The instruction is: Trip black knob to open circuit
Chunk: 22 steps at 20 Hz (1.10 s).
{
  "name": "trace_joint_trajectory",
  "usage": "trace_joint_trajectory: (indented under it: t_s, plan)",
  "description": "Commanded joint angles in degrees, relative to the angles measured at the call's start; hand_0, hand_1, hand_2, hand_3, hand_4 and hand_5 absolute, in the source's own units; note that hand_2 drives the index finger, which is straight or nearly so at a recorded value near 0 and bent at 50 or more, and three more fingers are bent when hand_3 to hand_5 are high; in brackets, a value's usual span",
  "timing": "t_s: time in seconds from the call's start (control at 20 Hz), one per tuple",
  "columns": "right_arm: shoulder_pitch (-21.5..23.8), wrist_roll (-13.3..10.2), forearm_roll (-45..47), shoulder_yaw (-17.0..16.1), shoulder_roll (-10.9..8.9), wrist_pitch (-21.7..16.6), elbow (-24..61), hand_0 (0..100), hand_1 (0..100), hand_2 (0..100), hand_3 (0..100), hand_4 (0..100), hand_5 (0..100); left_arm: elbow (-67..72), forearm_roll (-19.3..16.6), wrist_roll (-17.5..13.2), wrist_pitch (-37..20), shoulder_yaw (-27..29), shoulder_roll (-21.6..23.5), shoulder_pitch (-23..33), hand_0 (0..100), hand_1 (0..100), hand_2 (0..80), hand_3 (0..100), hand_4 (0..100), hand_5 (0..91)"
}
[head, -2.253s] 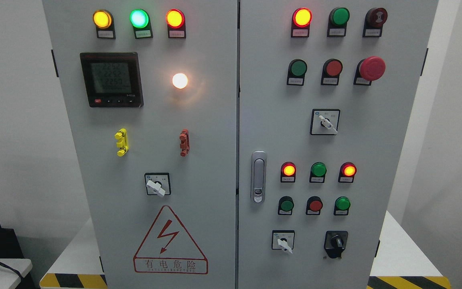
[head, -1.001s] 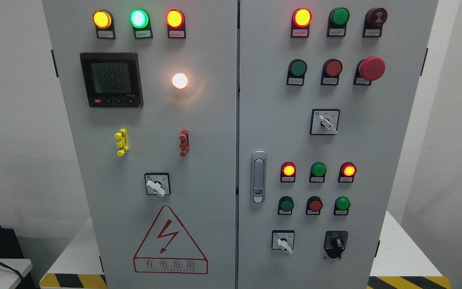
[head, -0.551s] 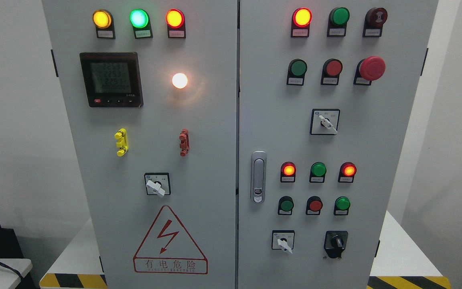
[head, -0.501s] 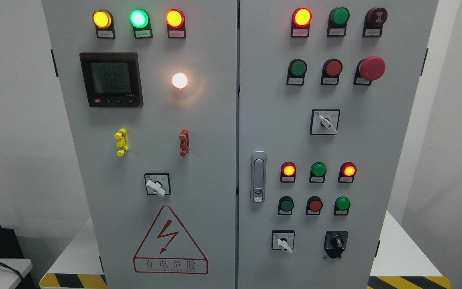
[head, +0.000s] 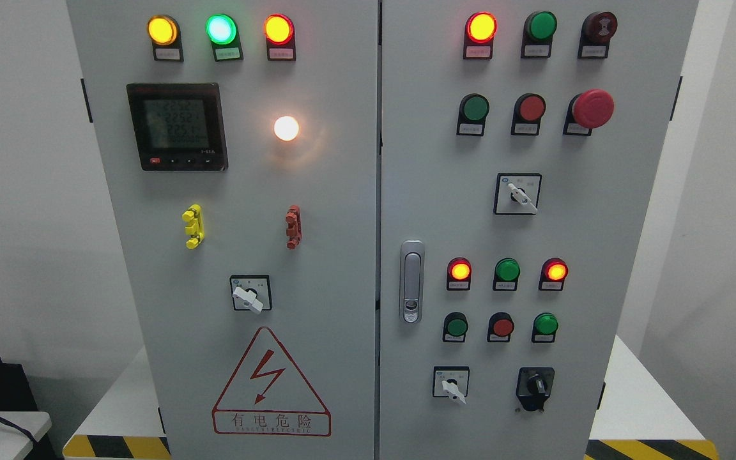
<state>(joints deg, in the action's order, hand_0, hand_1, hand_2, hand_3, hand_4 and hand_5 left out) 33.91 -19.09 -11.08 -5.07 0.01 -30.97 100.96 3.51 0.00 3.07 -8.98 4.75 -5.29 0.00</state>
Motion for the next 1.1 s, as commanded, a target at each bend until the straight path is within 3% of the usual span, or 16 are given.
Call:
trace_joint_trajectory:
  t_s: [0.0,0.2,0.45,0.85,1.05]
  plan:
    - [-6.6,0.3,-0.2,0.5,-0.45,4.6,5.5,21,76,30,71,76,86,0.0,-1.8,0.0,0.0,0.0,0.0,-0.4,12,39,0.0,0,0,0.0]
    - [-11.9,0.2,-1.0,0.6,-0.54,10.6,4.9,21,80,31,71,76,88,0.0,-1.8,0.0,0.0,0.0,0.0,-0.4,12,39,0.0,0,0,0.0]
    - [-16.6,0.1,-6.0,1.6,1.22,16.6,2.9,21,81,33,72,76,90,0.0,-1.9,0.0,0.0,0.0,0.0,-0.4,12,39,0.0,0,0,0.0]
    - [-26.3,-0.5,-6.6,1.5,1.39,20.6,-3.1,18,79,36,75,79,92,0.0,-1.9,0.0,0.0,0.0,0.0,-0.4,12,39,0.0,0,0,0.0]
    - [-29.6,-2.4,-6.7,2.4,1.48,20.9,-5.7,21,78,37,75,79,92,0.0,-1.9,0.0,0.0,0.0,0.0,-0.4,12,39,0.0,0,0,0.0]
